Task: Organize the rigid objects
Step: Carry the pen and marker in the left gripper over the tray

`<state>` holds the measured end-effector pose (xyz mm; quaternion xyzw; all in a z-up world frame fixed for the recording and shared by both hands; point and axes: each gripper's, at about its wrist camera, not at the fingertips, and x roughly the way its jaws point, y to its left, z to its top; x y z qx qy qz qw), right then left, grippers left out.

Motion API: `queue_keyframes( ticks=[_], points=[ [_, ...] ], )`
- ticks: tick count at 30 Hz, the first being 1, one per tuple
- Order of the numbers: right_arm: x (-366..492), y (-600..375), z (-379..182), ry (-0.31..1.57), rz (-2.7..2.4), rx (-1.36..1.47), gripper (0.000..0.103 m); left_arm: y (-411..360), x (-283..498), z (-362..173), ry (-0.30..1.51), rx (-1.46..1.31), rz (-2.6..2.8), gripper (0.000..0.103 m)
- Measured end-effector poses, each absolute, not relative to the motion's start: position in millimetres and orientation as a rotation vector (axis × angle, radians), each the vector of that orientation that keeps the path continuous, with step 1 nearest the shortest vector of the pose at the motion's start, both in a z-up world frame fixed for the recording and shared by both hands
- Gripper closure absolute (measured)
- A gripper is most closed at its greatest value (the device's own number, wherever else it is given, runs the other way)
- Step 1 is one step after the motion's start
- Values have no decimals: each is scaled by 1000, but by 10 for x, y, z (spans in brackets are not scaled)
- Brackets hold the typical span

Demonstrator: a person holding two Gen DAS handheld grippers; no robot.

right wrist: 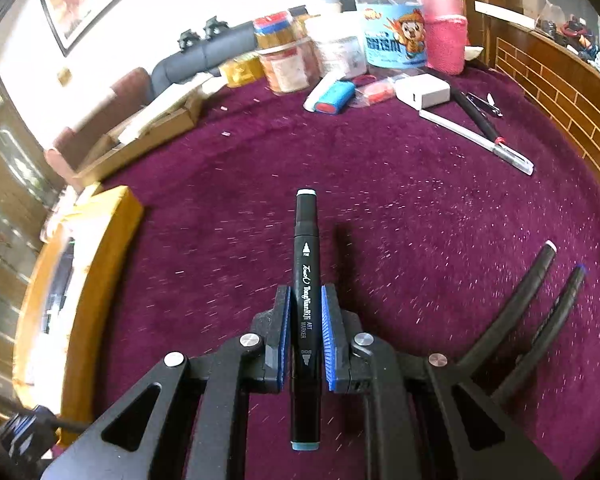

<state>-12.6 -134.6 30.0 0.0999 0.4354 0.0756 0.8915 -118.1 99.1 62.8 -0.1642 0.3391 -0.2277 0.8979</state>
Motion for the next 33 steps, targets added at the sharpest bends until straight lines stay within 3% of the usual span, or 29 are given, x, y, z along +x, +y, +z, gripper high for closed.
queue_keyframes(
  ticks=[18,33],
  points=[
    [-714,-324,743,858,504,224,90,1711,-1543,901,583,-431,-406,97],
    [-684,998,381,977,693,97,90,2651,-1541,519,676,-634,-272,97]
  ],
)
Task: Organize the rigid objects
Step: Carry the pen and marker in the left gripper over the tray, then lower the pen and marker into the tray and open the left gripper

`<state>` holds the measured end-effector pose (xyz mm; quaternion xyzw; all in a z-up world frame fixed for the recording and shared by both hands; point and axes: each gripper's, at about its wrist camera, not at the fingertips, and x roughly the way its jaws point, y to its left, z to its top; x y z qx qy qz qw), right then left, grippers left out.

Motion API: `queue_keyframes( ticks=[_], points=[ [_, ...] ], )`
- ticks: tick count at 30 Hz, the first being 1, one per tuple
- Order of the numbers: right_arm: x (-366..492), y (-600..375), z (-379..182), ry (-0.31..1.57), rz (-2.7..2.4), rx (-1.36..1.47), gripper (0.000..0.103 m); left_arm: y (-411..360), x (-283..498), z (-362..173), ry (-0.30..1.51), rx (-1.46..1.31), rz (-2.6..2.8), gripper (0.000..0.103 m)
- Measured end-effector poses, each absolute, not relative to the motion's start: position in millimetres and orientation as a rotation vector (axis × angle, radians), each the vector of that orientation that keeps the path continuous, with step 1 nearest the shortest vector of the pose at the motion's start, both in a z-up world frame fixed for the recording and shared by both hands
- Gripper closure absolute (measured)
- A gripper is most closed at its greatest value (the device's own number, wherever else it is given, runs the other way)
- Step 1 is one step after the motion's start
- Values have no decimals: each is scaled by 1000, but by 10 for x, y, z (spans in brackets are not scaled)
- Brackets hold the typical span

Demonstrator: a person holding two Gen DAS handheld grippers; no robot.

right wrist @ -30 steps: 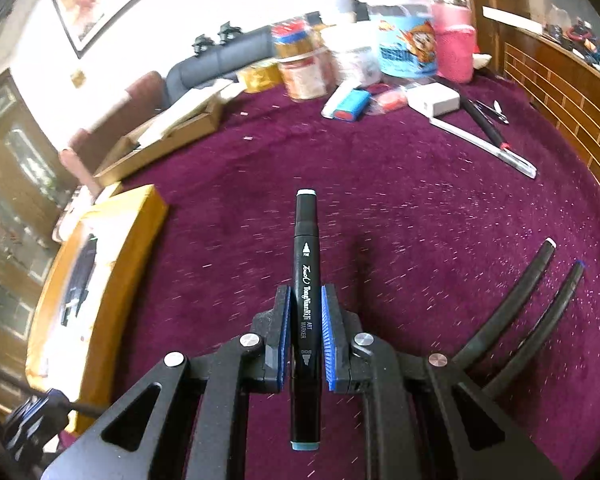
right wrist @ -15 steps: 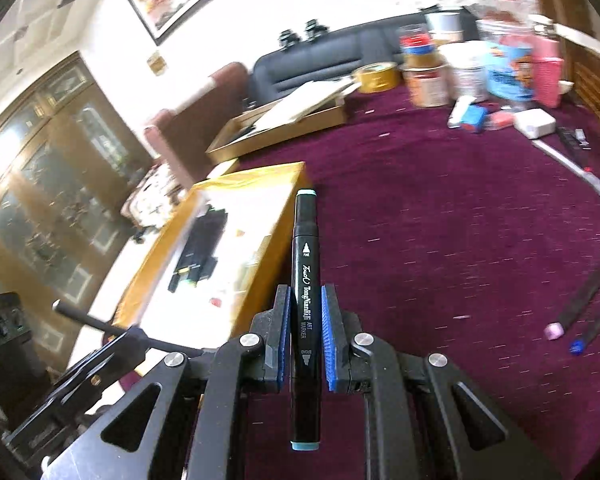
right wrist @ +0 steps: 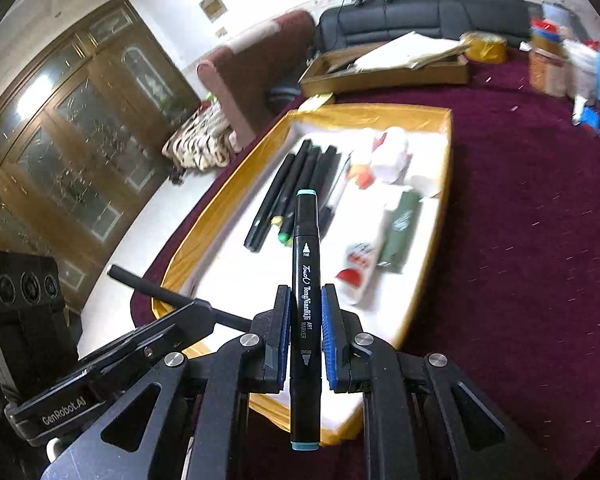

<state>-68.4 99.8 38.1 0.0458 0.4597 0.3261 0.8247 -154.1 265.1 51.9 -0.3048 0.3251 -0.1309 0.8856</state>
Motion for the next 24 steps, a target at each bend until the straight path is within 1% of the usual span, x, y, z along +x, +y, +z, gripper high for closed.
queue_keyframes(
  ticks=[5,12,15,20,21,23,24],
  points=[
    [-694,1241,185,1021,692,70,90,2807,-1450,351,728,-680,-237,97],
    [-679,1305,112,1030,655,65,90,2939,-1364,258,754,-699,-187,93],
    [-673,1344,95,1019,607,16,90,2962,-1354,220,758,-699,-180,92],
    [-692,1380,71,994,531,-61,89,2891,-1375,258,761,-613,-159,90],
    [-700,1377,74,987,525,-65,89,2877,-1385,273,759,-596,-151,89],
    [-697,1349,81,985,524,-53,89,2881,-1410,294,753,-586,-141,83],
    [-687,1324,83,985,524,-38,87,2898,-1430,313,745,-583,-134,76]
  ],
)
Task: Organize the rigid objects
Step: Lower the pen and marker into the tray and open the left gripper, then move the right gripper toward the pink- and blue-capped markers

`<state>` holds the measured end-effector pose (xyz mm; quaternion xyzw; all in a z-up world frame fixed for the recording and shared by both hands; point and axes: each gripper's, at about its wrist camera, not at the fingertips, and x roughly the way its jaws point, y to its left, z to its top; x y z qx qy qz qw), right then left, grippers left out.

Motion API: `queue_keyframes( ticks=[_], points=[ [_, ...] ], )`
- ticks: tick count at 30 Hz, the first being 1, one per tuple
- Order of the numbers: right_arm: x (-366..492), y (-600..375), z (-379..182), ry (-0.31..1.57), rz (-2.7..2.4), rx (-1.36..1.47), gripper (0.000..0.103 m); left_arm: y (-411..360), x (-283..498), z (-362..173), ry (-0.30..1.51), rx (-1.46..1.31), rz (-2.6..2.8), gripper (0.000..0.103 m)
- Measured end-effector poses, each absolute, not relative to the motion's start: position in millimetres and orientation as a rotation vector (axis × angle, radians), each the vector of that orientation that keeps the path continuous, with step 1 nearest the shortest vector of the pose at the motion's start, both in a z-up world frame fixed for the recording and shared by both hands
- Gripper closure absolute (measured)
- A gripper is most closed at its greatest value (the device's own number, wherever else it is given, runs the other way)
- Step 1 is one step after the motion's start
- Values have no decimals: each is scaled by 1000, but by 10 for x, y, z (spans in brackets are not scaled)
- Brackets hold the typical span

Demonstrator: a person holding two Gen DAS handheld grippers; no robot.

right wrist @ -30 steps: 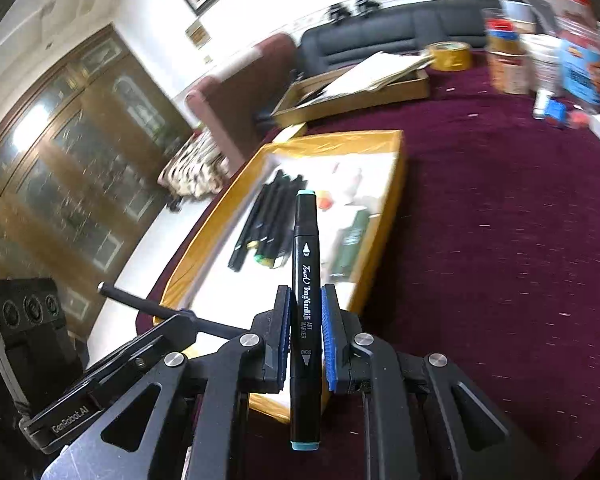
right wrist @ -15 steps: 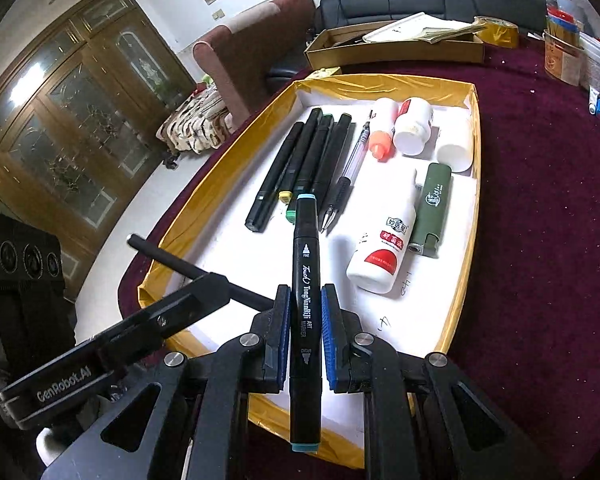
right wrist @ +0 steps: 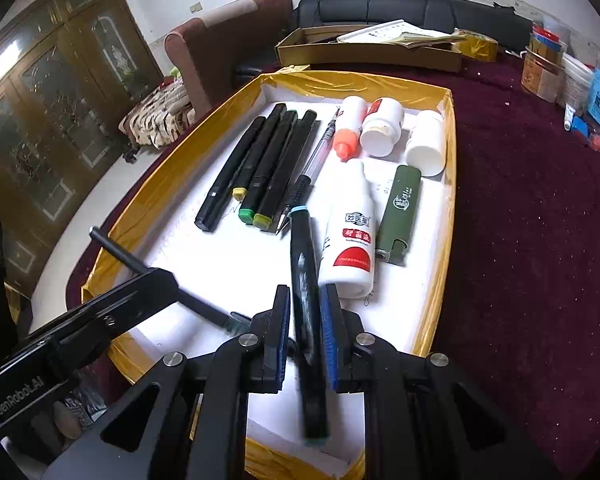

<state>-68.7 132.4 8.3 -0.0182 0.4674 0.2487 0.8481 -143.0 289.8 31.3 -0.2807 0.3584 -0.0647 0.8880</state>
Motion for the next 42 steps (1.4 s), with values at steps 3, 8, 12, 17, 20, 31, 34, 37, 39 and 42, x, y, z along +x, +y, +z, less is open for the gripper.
queue_keyframes(
  ticks=[3,8,12,17,20,31,34,37,39,42],
  points=[
    [-673,1234,98,986,523,-1,80,2968,-1491,387,715,-565,-87,57],
    [-675,1153,119,971,526,41,78,3172,-1586,434,676,-600,-17,51],
    [-709,1100,132,963,533,71,77,3222,-1658,492,647,-570,48,50],
    [-860,916,250,882,537,91,74,3037,-1713,643,612,-442,98,48],
    [-966,735,317,829,509,98,65,2871,-1743,731,590,-386,76,42],
    [-1017,65,240,827,440,242,64,1922,-1648,808,634,-181,-45,36],
    [-1038,-25,245,811,438,248,64,1625,-1641,800,654,-84,-43,36],
    [-1066,-124,256,792,425,249,64,1417,-1629,795,673,-16,-41,36],
    [-1076,-222,254,787,413,265,64,1335,-1627,794,682,12,-36,36],
    [-1075,-384,238,785,393,295,63,1248,-1626,791,694,49,-22,36]
  ],
)
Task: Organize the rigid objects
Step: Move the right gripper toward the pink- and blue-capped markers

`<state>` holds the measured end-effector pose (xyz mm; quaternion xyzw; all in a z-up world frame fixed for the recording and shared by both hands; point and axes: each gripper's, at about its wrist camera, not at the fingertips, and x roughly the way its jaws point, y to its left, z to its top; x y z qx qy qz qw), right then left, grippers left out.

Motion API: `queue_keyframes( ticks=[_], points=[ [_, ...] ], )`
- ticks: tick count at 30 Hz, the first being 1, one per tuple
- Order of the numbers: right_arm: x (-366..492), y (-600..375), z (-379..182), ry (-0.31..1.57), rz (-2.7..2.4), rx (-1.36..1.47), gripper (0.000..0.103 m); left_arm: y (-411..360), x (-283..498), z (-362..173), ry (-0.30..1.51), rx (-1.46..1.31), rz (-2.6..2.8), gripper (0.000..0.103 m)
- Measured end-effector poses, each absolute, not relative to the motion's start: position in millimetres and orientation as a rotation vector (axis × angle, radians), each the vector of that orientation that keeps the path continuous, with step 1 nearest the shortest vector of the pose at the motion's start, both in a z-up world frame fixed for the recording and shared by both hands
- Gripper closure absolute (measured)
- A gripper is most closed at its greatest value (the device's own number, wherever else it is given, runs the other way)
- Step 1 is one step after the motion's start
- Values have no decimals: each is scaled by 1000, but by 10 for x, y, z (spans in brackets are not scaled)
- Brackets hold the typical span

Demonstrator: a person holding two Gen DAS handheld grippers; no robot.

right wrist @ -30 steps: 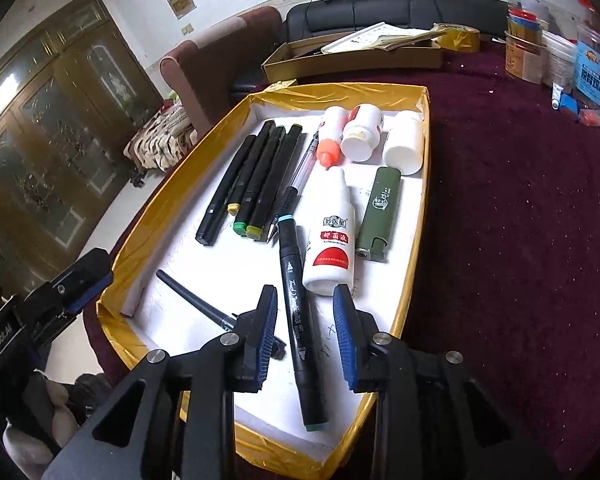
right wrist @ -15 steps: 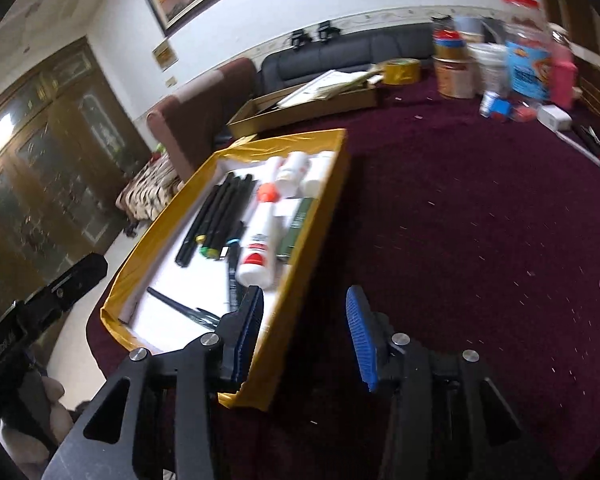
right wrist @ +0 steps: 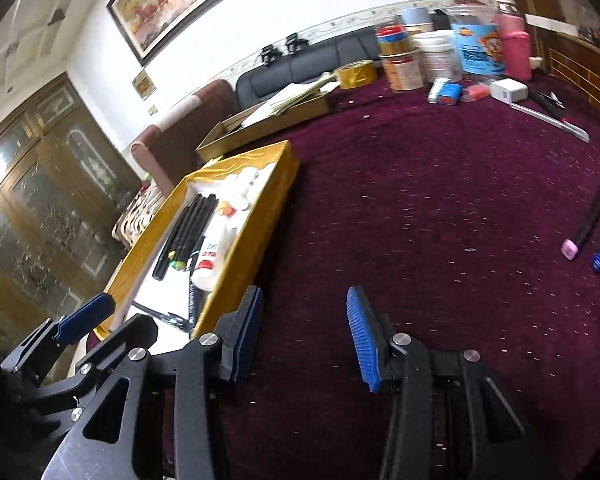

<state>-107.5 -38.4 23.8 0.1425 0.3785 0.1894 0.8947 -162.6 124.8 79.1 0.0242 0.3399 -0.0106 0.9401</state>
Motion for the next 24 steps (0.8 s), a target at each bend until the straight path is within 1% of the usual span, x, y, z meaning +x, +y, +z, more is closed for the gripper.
queue_keyframes(
  ticks=[11,17,24],
  points=[
    [-1119,-758,182,781,368,362,62,924,-1614,756,729,124,-32,36],
    [-1108,-950,156,776,342,402,58,797,-1600,729,743,153,-44,36],
    [-1088,-1181,115,775,309,439,58,683,-1568,684,764,175,-54,36]
  ],
)
